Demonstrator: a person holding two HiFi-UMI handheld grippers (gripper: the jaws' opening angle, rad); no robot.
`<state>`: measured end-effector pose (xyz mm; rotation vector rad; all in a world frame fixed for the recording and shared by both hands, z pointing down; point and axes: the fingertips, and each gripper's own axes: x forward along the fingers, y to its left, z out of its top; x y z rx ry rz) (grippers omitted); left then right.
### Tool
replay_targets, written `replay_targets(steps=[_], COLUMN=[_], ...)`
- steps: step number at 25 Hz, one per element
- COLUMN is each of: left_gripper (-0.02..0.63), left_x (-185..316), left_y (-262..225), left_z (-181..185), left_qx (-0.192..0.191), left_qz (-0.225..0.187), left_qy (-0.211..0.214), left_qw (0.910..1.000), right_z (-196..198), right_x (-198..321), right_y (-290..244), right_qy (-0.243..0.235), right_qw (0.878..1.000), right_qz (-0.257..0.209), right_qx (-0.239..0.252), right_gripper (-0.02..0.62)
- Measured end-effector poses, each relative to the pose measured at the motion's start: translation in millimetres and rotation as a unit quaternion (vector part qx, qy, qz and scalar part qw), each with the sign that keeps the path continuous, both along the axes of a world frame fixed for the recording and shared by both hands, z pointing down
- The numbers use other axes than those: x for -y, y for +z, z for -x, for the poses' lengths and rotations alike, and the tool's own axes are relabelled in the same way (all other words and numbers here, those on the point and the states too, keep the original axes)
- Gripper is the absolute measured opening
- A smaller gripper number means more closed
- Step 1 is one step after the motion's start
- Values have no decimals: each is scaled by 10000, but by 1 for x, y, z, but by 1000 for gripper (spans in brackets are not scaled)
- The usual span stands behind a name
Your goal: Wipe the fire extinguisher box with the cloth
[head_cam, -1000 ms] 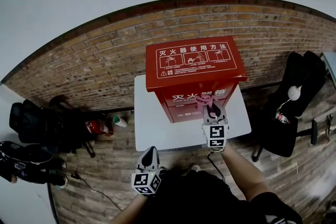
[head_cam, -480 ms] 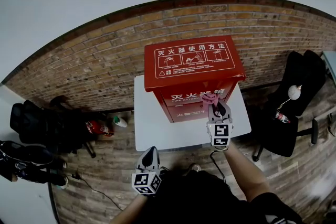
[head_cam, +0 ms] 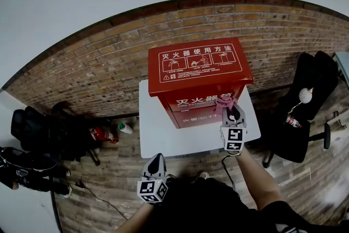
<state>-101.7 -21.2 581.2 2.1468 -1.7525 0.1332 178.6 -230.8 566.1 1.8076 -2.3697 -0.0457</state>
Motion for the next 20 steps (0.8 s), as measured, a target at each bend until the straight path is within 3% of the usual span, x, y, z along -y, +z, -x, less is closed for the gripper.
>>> replay_targets(steps=[20], left_gripper=[17], left_x=[3], left_y=[6], left_z=[-4], left_qx=[19], left_qz=[77], left_qy=[71], left_qw=[9999], right_z=[-53], right_x=[7], right_y=[2], right_qy=[491], right_qw=[9986], right_qz=[-31], right_qx=[-213], right_gripper=[64])
